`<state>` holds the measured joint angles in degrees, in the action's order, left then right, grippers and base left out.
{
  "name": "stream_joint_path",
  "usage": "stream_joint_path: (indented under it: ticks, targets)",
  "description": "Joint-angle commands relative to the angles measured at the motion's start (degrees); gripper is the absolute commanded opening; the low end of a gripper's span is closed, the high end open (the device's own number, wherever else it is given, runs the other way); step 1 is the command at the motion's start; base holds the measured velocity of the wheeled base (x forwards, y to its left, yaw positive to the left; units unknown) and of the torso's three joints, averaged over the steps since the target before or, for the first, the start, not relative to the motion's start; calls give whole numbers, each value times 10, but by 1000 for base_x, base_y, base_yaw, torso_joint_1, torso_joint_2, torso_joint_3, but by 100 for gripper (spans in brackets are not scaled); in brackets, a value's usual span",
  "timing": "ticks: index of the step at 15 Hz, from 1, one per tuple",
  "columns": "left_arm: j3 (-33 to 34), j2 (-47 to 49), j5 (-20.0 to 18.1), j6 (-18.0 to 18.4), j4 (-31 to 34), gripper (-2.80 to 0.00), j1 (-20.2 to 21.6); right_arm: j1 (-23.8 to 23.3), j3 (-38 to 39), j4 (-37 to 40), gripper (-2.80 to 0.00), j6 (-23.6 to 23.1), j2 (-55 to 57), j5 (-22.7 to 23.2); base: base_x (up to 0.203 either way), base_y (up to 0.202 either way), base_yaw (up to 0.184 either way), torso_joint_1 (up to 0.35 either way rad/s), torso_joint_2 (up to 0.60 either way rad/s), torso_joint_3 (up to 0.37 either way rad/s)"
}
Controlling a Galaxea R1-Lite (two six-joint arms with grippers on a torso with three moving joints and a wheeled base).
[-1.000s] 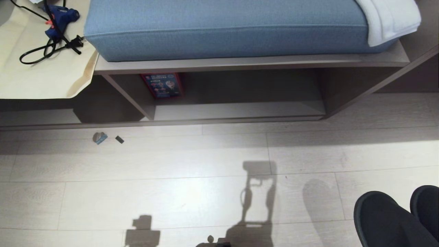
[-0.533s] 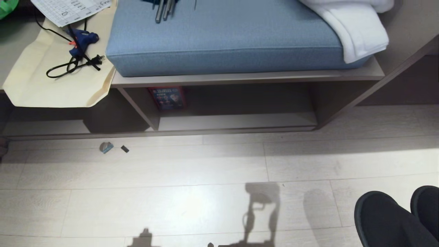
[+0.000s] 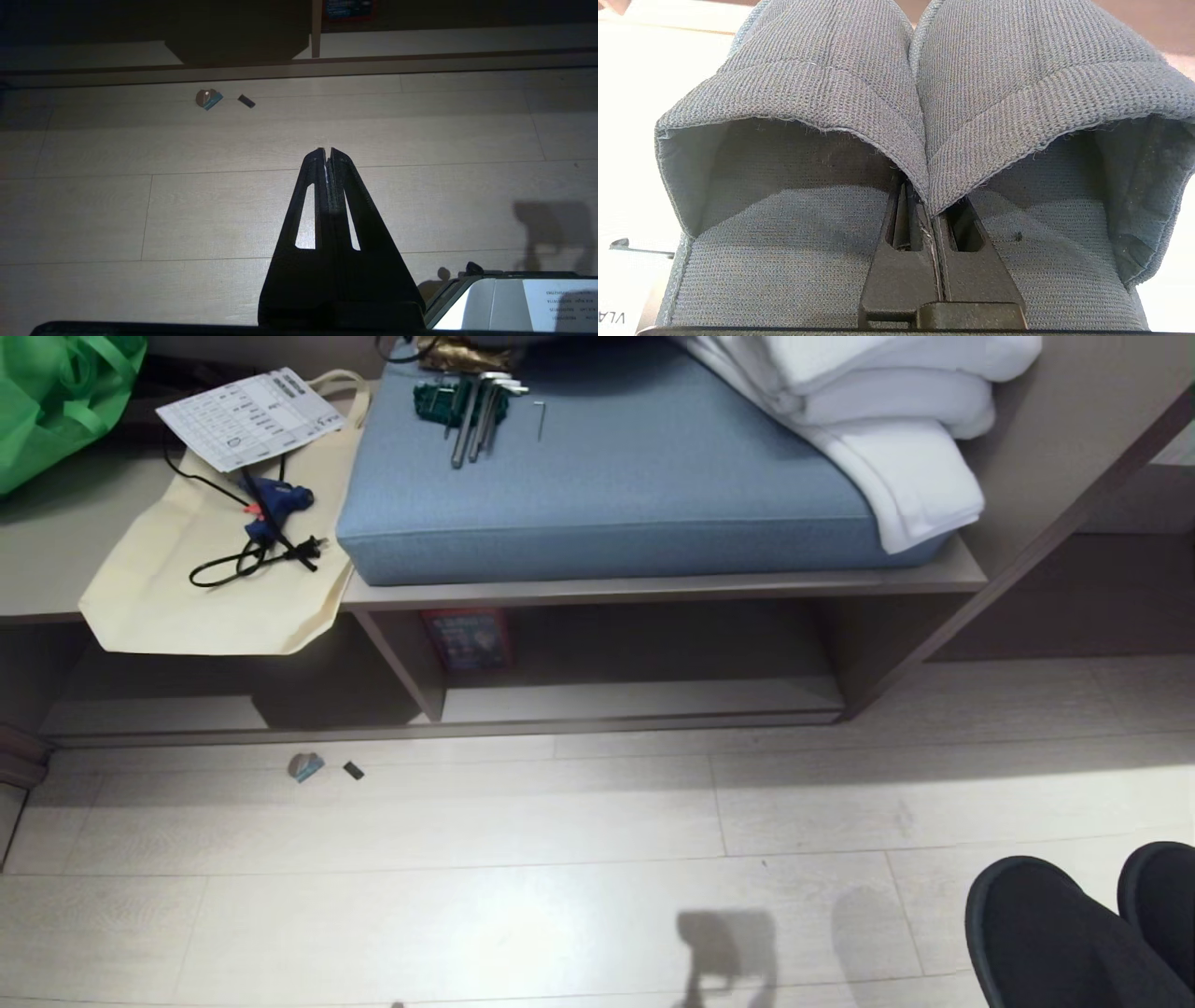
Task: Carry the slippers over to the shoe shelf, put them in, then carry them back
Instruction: Place the slippers on the floor
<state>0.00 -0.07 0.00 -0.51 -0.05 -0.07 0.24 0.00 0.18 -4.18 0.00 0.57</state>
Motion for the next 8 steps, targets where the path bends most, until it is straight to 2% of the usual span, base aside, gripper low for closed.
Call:
stream_joint_path:
  ticks: [1,8]
  targets:
    - [0,1,0,0,0,-280,0,0,0,0,-280,3,1,0,0,0,0,6,2,207]
    - [0,1,0,0,0,-280,0,0,-1,2,-280,5,1,0,0,0,0,1,1,202]
